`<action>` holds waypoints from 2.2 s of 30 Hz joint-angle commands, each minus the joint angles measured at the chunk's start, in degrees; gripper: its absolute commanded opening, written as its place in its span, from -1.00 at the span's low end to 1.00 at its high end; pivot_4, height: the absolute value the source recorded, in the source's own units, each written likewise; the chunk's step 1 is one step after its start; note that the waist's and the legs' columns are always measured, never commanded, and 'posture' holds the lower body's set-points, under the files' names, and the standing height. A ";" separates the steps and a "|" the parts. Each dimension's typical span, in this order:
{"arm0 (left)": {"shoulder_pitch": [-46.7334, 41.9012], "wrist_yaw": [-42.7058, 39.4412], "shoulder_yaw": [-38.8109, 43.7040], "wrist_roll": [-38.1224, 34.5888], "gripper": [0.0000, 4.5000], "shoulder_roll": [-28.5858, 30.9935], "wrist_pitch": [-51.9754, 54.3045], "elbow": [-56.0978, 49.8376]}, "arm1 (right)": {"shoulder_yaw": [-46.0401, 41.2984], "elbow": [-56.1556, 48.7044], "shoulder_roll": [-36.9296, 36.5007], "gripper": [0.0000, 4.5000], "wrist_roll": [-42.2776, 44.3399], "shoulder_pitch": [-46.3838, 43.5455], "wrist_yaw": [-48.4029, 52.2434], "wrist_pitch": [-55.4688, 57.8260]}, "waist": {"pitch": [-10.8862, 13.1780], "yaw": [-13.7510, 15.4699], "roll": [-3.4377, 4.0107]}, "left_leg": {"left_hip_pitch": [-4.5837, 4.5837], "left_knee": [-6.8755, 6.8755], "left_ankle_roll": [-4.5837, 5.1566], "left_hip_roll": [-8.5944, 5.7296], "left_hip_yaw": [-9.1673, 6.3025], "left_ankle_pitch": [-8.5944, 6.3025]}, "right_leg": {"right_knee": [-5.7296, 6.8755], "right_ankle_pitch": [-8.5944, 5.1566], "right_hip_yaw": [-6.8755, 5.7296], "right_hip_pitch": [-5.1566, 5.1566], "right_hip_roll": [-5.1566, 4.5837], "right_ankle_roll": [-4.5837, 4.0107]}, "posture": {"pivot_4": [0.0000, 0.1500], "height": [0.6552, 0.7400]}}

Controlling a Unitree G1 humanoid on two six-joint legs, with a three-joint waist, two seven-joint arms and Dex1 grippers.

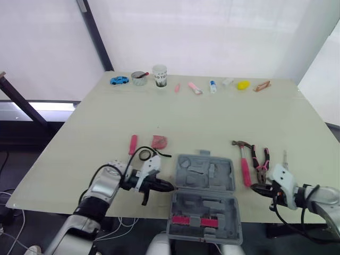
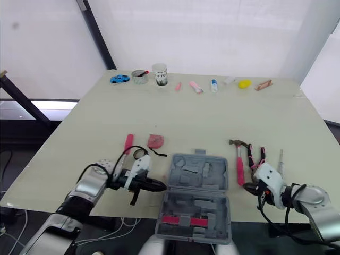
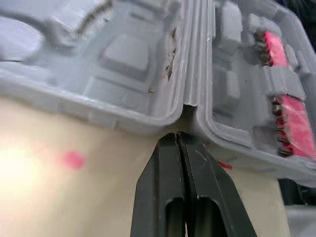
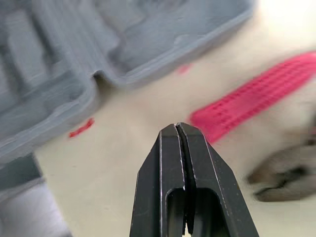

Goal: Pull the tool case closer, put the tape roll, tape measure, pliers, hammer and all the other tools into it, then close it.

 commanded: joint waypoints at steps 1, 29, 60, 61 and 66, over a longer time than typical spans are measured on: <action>4.52 2.47 6.79 -6.64 -0.97 1.20 0.83 -8.95 | -6.91 -3.07 3.22 -1.00 2.81 4.02 -2.96 -6.45 | 0.00 0.02 0.00 | -0.02 0.00 0.00 0.00 -0.01 0.00 | 0.00 0.00 0.00 -0.01 -0.01 0.00 | 1.00 1.00; 42.33 29.83 40.61 -18.74 0.99 -4.51 -5.99 -16.10 | -32.83 9.65 23.30 1.00 17.64 32.17 -4.62 -29.50 | -0.54 0.07 0.44 | 0.13 -0.17 -0.02 0.35 -0.11 -0.02 | -0.13 -0.23 0.08 -0.08 -0.13 -0.18 | 1.00 1.00; 1.70 5.81 0.89 5.80 0.99 34.32 5.60 -18.68 | -10.45 -10.09 3.05 1.00 24.55 5.95 10.18 -13.31 | -0.63 0.33 0.56 | 0.13 -0.33 -0.02 0.18 0.39 -0.01 | -0.16 -0.09 0.24 -0.17 0.15 -0.40 | 1.00 1.00; -1.04 5.06 -0.89 7.49 0.99 33.96 5.16 -17.84 | -9.66 -9.82 2.94 1.00 24.10 4.71 10.29 -13.14 | -0.60 0.34 0.53 | 0.09 -0.28 -0.03 0.24 0.31 0.01 | -0.19 -0.14 0.26 -0.15 0.32 -0.30 | 1.00 1.00; -15.75 1.83 -11.93 20.10 0.99 29.01 0.16 -13.46 | -6.31 -7.06 3.75 1.00 22.79 -2.00 9.68 -12.13 | -0.55 0.28 0.44 | 0.03 -0.27 -0.03 0.13 0.33 0.01 | -0.19 0.05 0.57 -0.15 0.44 -0.22 | 1.00 1.00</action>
